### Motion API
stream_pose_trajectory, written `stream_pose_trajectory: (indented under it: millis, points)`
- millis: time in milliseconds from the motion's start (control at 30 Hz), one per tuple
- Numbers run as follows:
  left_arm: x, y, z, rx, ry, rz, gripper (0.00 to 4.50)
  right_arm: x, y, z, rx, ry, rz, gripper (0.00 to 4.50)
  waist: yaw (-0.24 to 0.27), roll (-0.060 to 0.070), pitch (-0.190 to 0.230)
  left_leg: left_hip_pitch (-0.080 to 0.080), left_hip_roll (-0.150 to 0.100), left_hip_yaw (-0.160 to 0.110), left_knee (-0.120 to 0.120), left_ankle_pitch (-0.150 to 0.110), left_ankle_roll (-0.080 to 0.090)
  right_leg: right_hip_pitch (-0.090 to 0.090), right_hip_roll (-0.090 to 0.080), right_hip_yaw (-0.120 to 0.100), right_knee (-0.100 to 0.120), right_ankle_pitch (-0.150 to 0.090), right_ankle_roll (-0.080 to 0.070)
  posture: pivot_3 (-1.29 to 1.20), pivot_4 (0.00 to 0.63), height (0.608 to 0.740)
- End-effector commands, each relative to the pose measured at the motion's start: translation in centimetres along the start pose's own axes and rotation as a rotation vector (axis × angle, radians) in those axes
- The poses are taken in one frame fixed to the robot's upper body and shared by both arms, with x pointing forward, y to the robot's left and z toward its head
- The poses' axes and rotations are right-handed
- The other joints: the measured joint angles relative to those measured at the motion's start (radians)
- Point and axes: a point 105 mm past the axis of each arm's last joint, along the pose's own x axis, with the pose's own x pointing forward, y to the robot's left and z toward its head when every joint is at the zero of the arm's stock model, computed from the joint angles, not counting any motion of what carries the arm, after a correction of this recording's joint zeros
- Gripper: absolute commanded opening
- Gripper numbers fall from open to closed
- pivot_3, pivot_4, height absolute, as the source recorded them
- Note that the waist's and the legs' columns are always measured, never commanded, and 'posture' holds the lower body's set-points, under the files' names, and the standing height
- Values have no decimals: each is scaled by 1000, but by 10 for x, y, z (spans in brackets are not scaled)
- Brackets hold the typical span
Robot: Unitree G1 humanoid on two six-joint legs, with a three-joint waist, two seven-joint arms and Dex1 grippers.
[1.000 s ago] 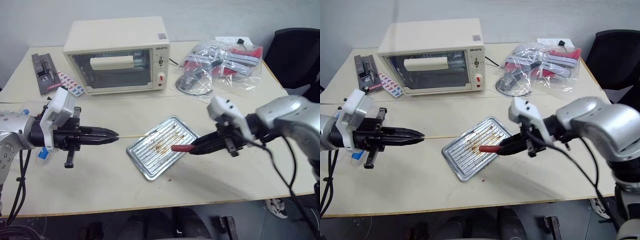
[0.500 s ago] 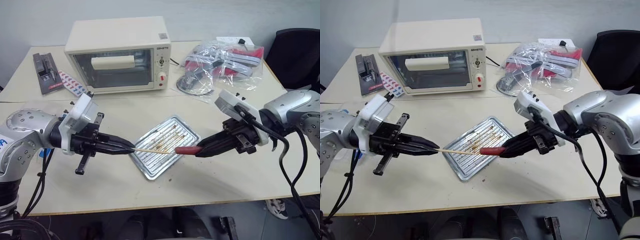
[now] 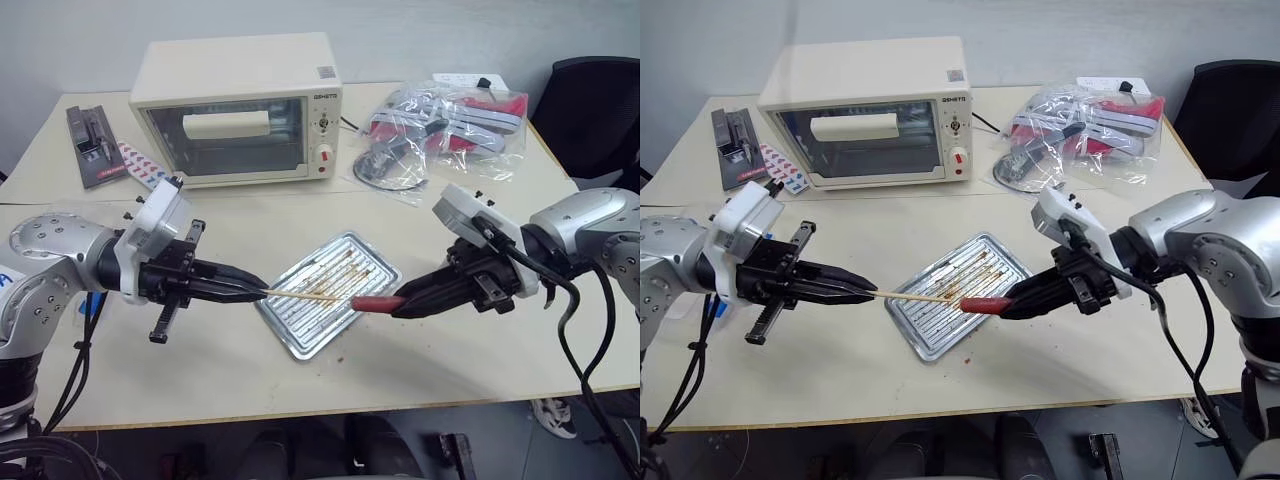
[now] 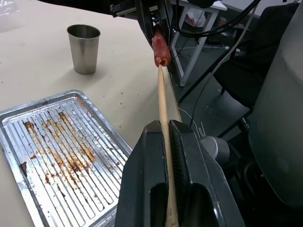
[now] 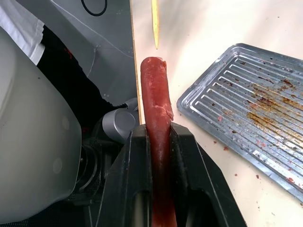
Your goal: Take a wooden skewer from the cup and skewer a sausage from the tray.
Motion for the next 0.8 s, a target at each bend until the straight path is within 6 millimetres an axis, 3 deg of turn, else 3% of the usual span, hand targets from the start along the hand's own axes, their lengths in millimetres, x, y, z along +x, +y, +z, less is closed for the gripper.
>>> stream_pose_trajectory:
  millis: [33, 800]
  points:
    - [3, -4, 7, 43, -4, -21, 0, -4, 5, 8, -37, -23, -9, 229, 0, 0, 0, 0, 0, 0, 0, 0, 0, 0, 0, 0, 0, 0, 0, 0, 150, 740]
    - [3, 0, 5, 52, -5, -2, 0, -6, 3, 17, -22, -57, -10, 229, 0, 0, 0, 0, 0, 0, 0, 0, 0, 0, 0, 0, 0, 0, 0, 0, 150, 740]
